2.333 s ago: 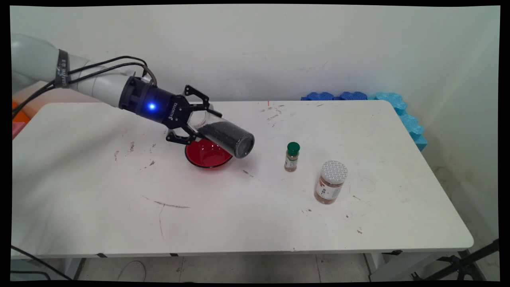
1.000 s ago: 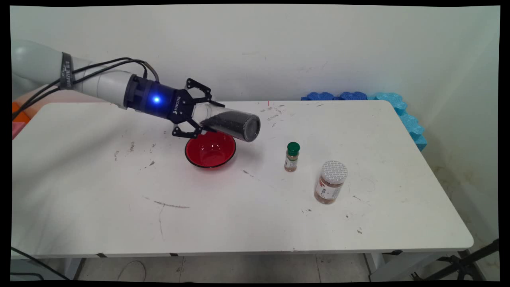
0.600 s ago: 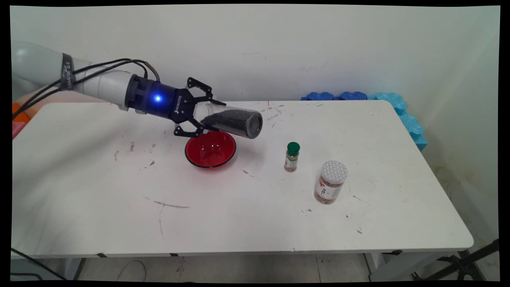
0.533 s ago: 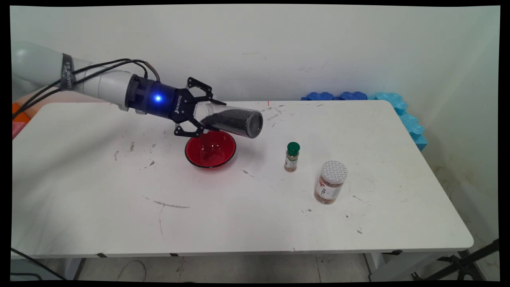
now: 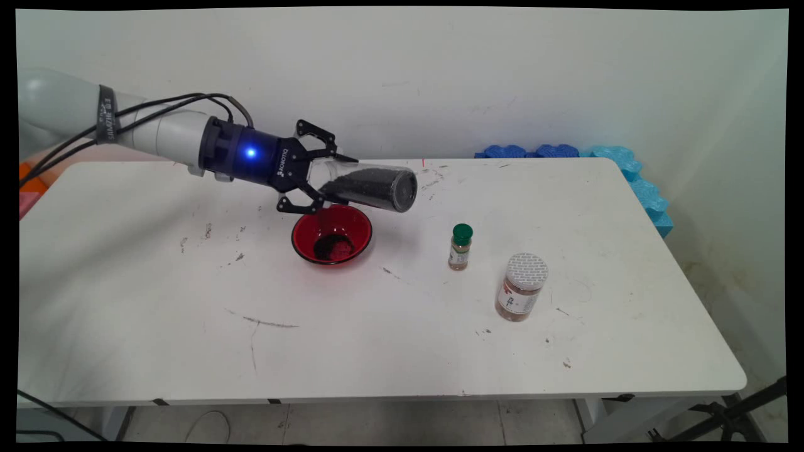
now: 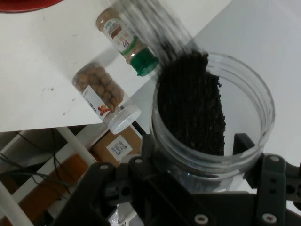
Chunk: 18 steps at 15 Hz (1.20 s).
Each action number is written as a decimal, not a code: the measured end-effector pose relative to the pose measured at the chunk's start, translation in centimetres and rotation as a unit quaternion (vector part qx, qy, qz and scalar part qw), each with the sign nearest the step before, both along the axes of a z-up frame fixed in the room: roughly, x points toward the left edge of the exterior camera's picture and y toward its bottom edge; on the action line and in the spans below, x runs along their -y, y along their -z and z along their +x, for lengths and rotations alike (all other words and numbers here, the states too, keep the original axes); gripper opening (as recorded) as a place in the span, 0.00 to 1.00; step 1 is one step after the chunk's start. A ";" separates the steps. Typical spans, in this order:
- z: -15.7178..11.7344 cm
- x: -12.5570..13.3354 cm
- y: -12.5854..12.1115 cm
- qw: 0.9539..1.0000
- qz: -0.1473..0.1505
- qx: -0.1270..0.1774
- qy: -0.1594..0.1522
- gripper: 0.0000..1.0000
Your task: Pour the black seasoning powder in the red bowl
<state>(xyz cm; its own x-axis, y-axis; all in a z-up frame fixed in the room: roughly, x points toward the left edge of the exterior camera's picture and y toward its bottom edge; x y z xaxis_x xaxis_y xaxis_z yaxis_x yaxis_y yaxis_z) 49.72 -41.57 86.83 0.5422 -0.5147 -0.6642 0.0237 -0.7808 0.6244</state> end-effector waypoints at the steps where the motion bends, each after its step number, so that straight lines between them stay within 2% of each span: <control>1: 0.0 0.0 0.0 1.000 0.000 -0.001 -0.001 0.00; 18: -0.2 -0.2 -0.5 1.000 0.010 -0.026 -0.014 0.00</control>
